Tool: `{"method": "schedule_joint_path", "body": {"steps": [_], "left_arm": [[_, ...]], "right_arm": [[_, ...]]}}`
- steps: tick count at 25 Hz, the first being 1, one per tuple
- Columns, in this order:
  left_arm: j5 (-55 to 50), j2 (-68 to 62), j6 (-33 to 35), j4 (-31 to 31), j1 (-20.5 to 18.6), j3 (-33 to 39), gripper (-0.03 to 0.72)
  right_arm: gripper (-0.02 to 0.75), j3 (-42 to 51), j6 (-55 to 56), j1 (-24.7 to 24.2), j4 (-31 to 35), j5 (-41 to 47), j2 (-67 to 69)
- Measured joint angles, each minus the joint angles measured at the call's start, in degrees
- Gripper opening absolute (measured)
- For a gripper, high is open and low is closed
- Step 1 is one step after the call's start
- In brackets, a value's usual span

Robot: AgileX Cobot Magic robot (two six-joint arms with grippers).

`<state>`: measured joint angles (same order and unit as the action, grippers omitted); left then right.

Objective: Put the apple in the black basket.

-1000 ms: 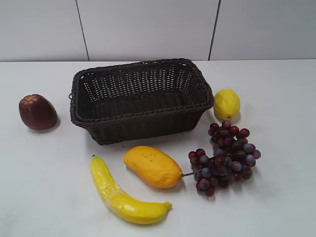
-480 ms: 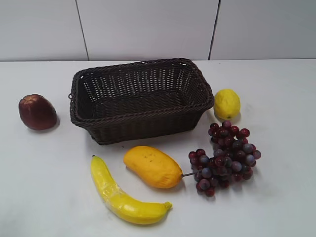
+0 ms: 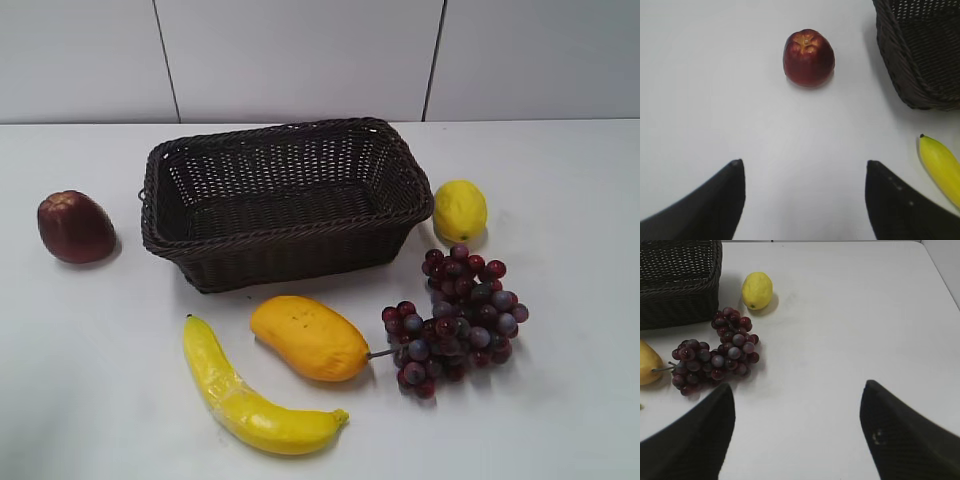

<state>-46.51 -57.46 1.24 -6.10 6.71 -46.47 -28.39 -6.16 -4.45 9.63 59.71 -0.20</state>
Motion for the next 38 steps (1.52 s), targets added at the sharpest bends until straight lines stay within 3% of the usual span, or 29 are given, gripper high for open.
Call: {"method": "schedule_joint_path", "body": {"steps": [13,22,38], "left_arm": [[0.29,-24.21,1.93,0.91,0.00,-16.97,0.563],[-0.51,-40.55,3.02,1.03,0.00,-27.91,0.626],[1.97,-56.55,4.36,0.59,0.00,-31.31,0.629]], "right_arm": [[0.588,0.00,0.00,0.00,0.00,0.00,0.00],[0.588,0.00,0.00,0.00,0.00,0.00,0.00],[0.588,0.00,0.00,0.00,0.00,0.00,0.00]]}}
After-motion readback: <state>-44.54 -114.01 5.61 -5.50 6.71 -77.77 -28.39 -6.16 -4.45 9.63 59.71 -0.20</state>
